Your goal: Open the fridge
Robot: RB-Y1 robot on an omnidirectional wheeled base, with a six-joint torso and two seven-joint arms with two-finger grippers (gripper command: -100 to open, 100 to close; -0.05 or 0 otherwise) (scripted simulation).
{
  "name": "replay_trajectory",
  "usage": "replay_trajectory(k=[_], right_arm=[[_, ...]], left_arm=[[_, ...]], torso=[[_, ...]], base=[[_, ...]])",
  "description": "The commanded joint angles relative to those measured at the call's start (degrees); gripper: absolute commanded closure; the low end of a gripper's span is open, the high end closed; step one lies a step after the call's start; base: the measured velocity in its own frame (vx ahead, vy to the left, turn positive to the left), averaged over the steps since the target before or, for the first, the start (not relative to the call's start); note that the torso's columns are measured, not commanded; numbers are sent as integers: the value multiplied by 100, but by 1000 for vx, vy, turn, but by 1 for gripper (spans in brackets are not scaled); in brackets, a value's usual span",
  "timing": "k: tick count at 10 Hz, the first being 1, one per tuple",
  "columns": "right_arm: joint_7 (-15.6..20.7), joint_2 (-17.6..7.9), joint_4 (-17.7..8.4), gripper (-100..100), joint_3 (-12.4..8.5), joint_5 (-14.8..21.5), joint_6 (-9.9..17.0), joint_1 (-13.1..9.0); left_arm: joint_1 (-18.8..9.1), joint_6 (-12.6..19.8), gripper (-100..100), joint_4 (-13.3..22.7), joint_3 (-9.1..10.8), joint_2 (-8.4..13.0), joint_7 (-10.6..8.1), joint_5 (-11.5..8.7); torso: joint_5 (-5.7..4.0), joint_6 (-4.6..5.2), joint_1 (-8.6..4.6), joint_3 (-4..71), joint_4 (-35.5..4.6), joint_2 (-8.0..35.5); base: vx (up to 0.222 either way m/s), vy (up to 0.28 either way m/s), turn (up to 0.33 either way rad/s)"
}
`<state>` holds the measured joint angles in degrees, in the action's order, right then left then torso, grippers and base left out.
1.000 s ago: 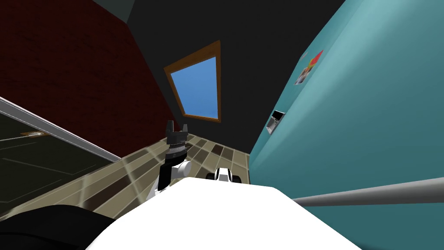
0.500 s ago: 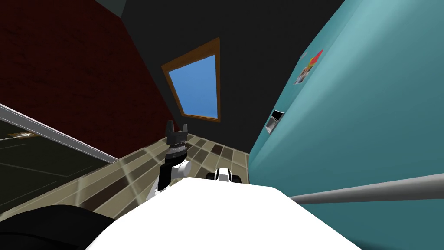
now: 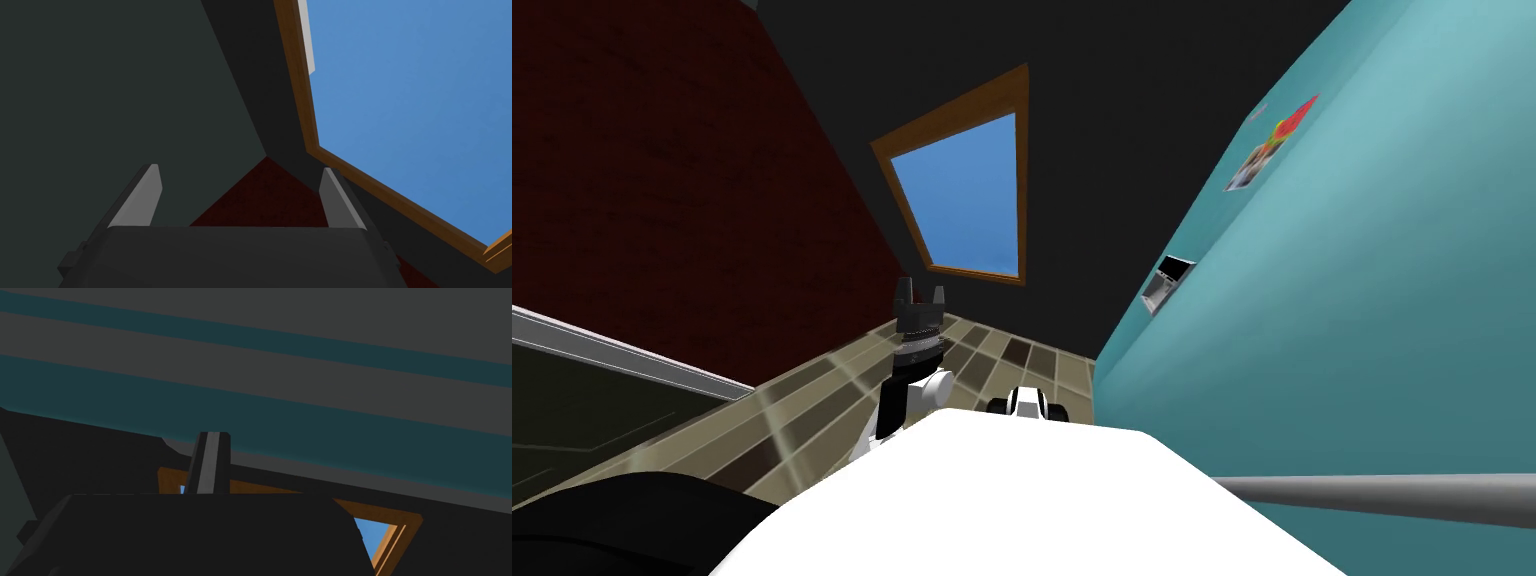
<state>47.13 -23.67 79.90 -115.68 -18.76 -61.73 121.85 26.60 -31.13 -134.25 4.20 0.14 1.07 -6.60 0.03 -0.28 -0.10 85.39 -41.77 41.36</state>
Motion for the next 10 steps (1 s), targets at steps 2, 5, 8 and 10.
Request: replay_trajectory(k=[2,5,8,10], right_arm=[[92,185,-54,100,242,-34,129,216],[160,352,-81,100,437,-57,220,366],[227,520,-108,100,631,-80,311,515],[218,532,-98,-100,680,-56,296,325]], left_arm=[[-1,0,0,0,0,0,0,0],[-1,0,0,0,0,0,0,0],[1,0,0,0,0,0,0,0],[-2,0,0,0,1,2,0,0]], torso=[[-11,-7,-31,7,2,8],[-1,-5,-7,-9,-4,24],[-4,14,0,-30,-20,30],[-21,11,-55,-69,-41,99]], base=[[194,214,-45],[169,246,-43],[244,235,-58],[34,62,-15]])
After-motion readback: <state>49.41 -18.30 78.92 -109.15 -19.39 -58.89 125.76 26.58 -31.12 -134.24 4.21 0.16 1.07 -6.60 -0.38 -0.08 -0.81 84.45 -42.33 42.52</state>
